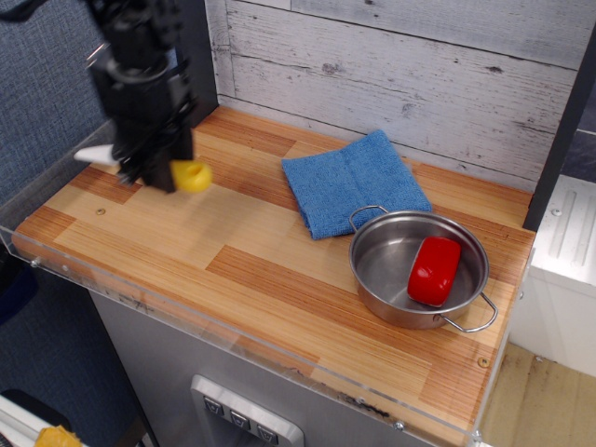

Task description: Place the knife on the blue cloth.

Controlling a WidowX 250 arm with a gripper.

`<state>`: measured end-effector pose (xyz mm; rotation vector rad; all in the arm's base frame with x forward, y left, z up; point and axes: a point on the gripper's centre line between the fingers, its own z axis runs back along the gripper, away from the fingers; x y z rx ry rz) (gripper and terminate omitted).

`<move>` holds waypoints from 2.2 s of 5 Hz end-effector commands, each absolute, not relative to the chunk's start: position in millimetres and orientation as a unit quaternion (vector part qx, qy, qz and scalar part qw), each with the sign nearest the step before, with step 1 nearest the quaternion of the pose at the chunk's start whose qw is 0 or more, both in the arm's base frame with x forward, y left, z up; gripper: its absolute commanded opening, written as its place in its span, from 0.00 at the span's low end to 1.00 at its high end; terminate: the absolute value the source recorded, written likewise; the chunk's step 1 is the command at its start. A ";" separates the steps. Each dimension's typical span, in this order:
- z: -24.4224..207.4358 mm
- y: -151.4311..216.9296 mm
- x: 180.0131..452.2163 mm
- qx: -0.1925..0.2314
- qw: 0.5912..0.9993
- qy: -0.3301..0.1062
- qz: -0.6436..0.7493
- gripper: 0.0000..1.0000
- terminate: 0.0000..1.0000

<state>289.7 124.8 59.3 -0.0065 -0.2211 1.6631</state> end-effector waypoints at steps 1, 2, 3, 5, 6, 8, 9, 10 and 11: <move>100.4 88.4 337.3 -0.040 0.677 -0.148 0.720 0.00 0.00; 102.2 65.3 354.5 -0.048 0.690 -0.149 0.706 0.00 0.00; 94.7 40.7 366.6 -0.046 0.702 -0.145 0.695 0.00 0.00; 66.5 5.5 384.0 -0.035 0.725 -0.132 0.675 0.00 0.00; 50.0 -2.5 388.5 -0.026 0.734 -0.126 0.667 0.00 0.00; 24.1 -9.6 388.6 -0.017 0.748 -0.105 0.655 0.00 0.00; 25.1 -7.5 389.3 -0.016 0.756 -0.095 0.647 1.00 0.00; 29.2 -7.7 388.7 -0.017 0.759 -0.098 0.644 1.00 0.00; 40.1 -6.3 386.5 -0.023 0.754 -0.103 0.648 1.00 0.00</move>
